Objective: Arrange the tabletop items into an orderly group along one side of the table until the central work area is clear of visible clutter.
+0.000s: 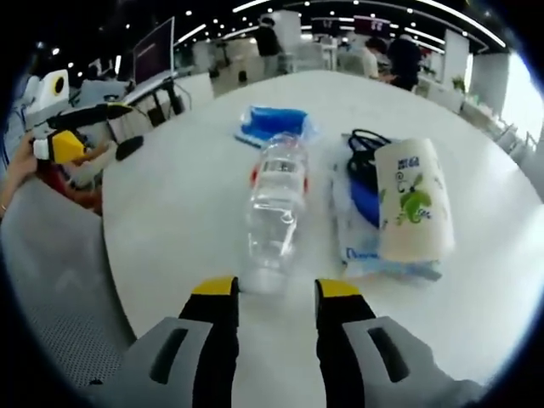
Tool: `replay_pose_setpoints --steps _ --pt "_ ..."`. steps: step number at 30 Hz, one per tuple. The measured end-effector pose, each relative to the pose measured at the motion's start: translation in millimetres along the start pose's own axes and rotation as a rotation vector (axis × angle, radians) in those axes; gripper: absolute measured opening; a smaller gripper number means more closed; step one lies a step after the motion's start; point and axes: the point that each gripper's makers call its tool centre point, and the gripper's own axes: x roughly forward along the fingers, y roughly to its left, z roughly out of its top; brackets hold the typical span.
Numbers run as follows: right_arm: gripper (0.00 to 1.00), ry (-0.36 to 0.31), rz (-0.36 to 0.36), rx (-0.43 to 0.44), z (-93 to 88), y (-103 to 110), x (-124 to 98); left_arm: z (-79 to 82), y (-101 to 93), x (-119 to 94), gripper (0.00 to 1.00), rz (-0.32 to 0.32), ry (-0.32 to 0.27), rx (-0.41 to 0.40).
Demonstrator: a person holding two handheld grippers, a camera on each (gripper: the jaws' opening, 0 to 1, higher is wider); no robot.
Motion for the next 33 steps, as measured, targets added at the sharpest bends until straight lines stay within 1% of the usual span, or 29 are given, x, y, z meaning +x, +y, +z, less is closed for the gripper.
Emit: replay_pose_setpoints --steps 2,5,7,10,13,16,17,19,21,24,27,29,31,33 --pt "0.32 0.002 0.008 0.003 -0.6 1.4 0.6 2.4 -1.7 0.2 0.99 -0.008 -0.014 -0.002" --pt "0.28 0.003 0.021 -0.001 -0.4 4.2 0.9 1.3 -2.8 0.7 0.99 -0.013 -0.008 0.008" --pt "0.22 0.004 0.031 -0.014 -0.5 7.0 1.2 1.0 -3.1 0.4 0.98 -0.016 -0.006 0.008" --pt "0.22 0.001 0.017 -0.036 0.2 4.9 0.6 3.8 -2.3 -0.2 0.98 -0.014 -0.022 0.003" --pt "0.21 0.001 -0.002 -0.067 0.4 0.9 -0.8 2.4 -2.7 0.2 0.98 -0.014 -0.014 0.008" --pt "0.21 0.000 -0.019 -0.070 1.3 -2.9 -2.4 2.6 -5.1 0.7 0.98 -0.021 -0.014 0.015" --pt "0.21 -0.003 -0.030 -0.060 2.0 -4.8 -3.5 2.5 -5.6 0.7 0.98 -0.023 -0.013 0.016" --pt "0.21 -0.005 -0.024 -0.064 3.3 -5.1 -4.8 2.2 -5.3 1.0 0.98 -0.024 -0.012 0.019" --pt "0.21 -0.010 -0.038 -0.060 4.1 -7.5 -6.4 2.0 -5.8 1.3 0.98 -0.024 -0.009 0.023" --pt "0.21 -0.020 -0.040 -0.053 6.3 -8.1 -8.8 2.9 -6.8 1.8 0.98 -0.027 -0.013 0.028" --pt "0.21 -0.040 -0.040 -0.046 11.1 -8.2 -13.0 2.8 -8.0 2.4 0.98 -0.032 -0.014 0.034" --pt "0.20 -0.057 -0.054 -0.016 15.7 -11.2 -16.8 2.2 -8.2 2.5 0.98 -0.034 -0.012 0.038" --pt "0.20 -0.079 -0.048 0.030 19.9 -10.2 -18.8 2.1 -6.7 2.4 0.99 -0.028 -0.011 0.036" --pt "0.20 -0.095 -0.040 0.047 24.0 -9.5 -21.9 2.7 -3.4 1.5 0.99 -0.015 -0.015 0.037"
